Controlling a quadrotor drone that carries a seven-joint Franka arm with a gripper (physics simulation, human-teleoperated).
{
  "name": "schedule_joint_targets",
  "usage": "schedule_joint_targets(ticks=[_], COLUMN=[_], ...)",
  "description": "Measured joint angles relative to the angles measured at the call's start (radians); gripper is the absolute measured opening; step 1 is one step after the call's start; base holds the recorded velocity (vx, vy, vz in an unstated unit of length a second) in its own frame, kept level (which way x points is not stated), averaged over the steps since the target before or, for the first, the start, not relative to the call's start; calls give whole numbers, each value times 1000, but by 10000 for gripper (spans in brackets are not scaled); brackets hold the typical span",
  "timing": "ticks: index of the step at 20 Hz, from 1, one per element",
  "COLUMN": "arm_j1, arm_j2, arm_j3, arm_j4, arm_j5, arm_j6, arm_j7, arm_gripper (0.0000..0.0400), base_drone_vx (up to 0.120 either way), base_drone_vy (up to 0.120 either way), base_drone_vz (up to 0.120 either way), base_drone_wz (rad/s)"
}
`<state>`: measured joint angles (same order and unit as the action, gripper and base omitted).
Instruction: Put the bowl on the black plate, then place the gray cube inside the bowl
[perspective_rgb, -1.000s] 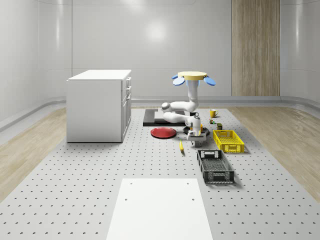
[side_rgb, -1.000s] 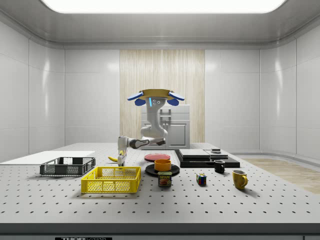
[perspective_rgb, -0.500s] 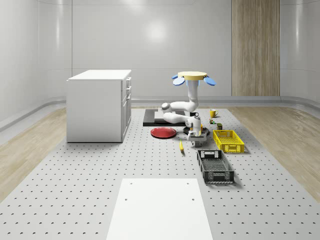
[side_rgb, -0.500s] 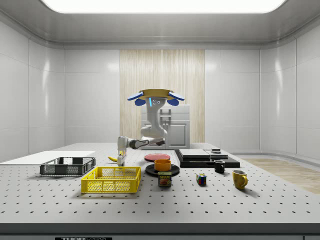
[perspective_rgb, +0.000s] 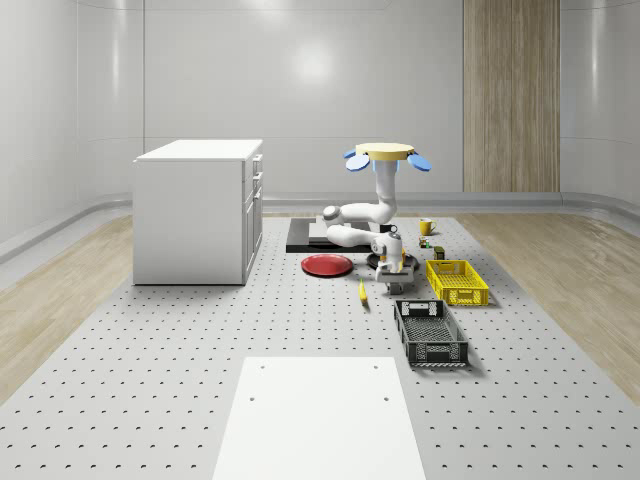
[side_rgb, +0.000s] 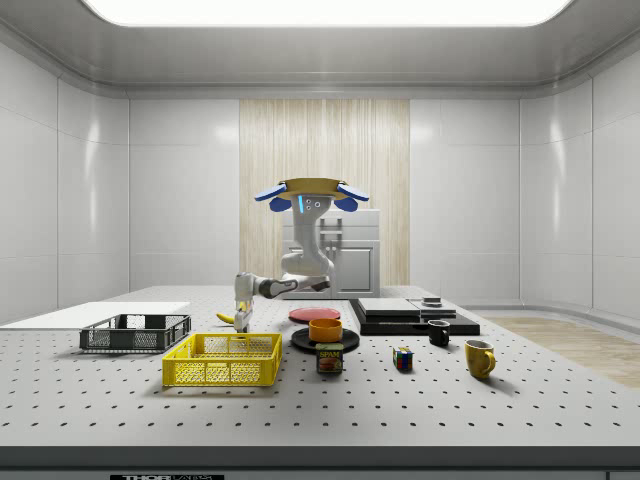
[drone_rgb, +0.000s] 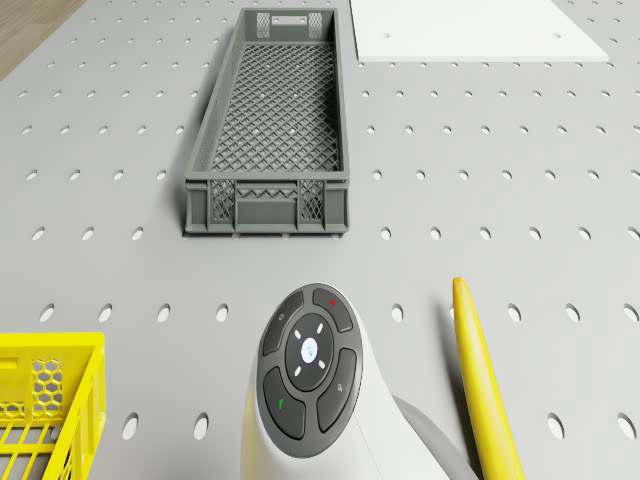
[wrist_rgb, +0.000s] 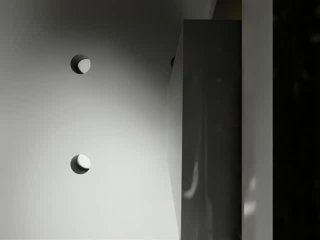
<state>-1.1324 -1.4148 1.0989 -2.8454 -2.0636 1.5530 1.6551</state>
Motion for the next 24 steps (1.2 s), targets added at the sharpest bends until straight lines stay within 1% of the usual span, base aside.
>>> schedule_joint_targets(ticks=[3,4,8,12,13,15,16,24], arm_j1=[2,3,7,7,7,6,6,3], arm_j2=[1,1,2,1,1,-1,-1,-8], arm_j3=[18,28,66,86,89,94,95,102], arm_j4=[-7,-11,-24,-29,-30,-31,-31,-32], arm_j5=[17,27,63,83,86,91,92,100], arm_j6=[-9,-13,-29,-35,-36,-36,-36,-31], arm_j7=[2,3,6,9,9,10,11,13], arm_gripper=[256,255,252,251,251,251,251,251], base_drone_vx=[0,0,0,0,-40,-120,-80,-115], base_drone_vy=[0,0,0,0,80,120,40,0], base_drone_vz=[0,80,120,120,120,120,0,0], base_drone_wz=[0,0,0,0,0,0,0,0])
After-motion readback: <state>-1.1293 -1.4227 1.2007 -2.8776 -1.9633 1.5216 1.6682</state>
